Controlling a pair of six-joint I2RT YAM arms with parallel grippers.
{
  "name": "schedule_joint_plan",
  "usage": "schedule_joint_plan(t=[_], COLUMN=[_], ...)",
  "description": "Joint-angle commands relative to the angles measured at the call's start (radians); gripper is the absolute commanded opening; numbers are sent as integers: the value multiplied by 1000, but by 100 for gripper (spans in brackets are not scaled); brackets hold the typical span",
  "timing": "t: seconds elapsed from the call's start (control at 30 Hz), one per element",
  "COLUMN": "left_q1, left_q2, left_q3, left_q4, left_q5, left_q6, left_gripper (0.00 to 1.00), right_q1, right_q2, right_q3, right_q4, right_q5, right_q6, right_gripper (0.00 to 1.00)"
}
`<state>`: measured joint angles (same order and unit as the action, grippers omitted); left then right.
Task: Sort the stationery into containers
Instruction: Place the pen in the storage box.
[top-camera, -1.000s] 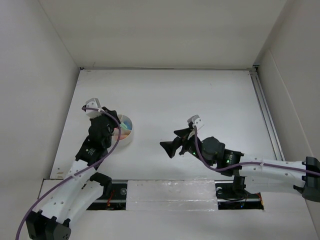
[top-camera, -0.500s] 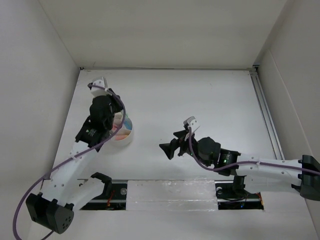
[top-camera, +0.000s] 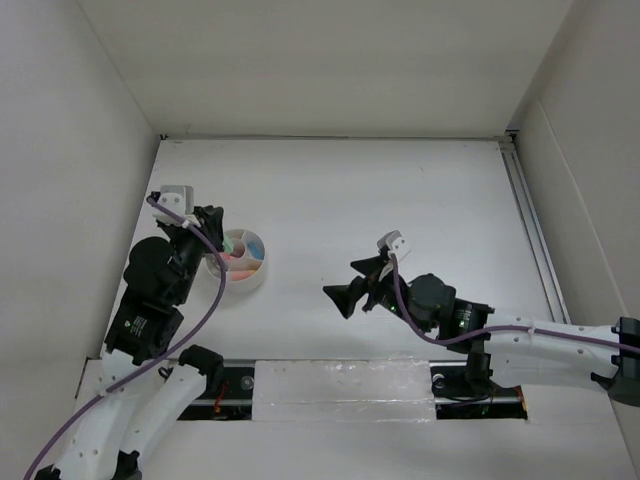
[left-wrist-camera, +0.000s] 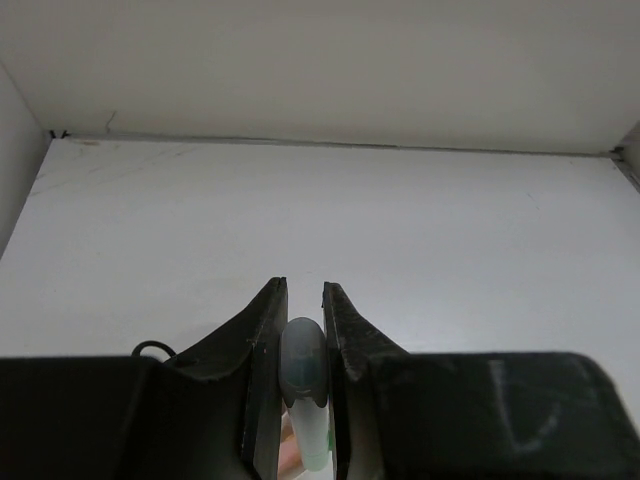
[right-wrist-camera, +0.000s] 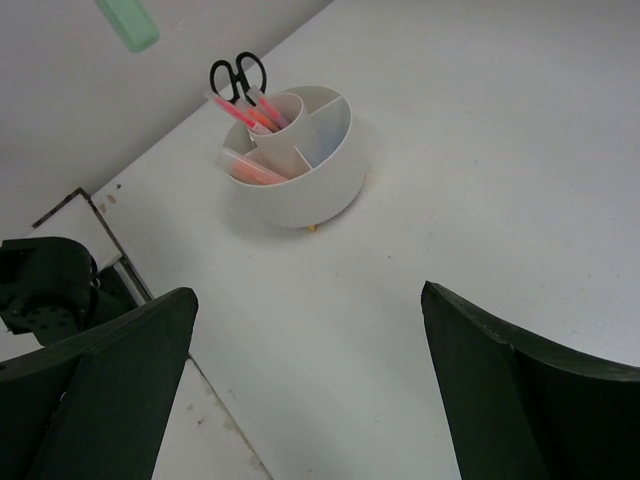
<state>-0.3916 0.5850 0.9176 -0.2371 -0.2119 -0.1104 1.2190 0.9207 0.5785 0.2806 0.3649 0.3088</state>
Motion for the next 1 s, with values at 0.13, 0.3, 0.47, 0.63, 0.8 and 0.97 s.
schedule_joint_plan(t=[0.13, 0.3, 0.47, 0.63, 0.8, 0.97], left_q1=[-3, -3, -3, -3, -3, -3], left_q2=[24, 128, 119, 79, 61, 61], left_q3=[-75, -106, -164, -250, -316, -338], left_q4=[58, 117, 183, 260, 312, 344], left_q5=[247, 333, 321, 303, 270, 232], left_q6=[146, 192, 212, 201, 192, 192], left_gripper=[0, 0, 0, 0, 0, 0], right_q1=[7, 7, 7, 7, 7, 7], right_q2=[-32, -51, -80, -89, -125, -163], right_q3=[0, -11, -31, -43, -55, -74], right_q4=[28, 37, 48, 57, 57, 66], right_q5=[-26, -37, -55, -73, -73, -83], right_q6=[-7, -7, -7, -7, -7, -7], right_gripper=[100, 100, 100, 100, 100, 100])
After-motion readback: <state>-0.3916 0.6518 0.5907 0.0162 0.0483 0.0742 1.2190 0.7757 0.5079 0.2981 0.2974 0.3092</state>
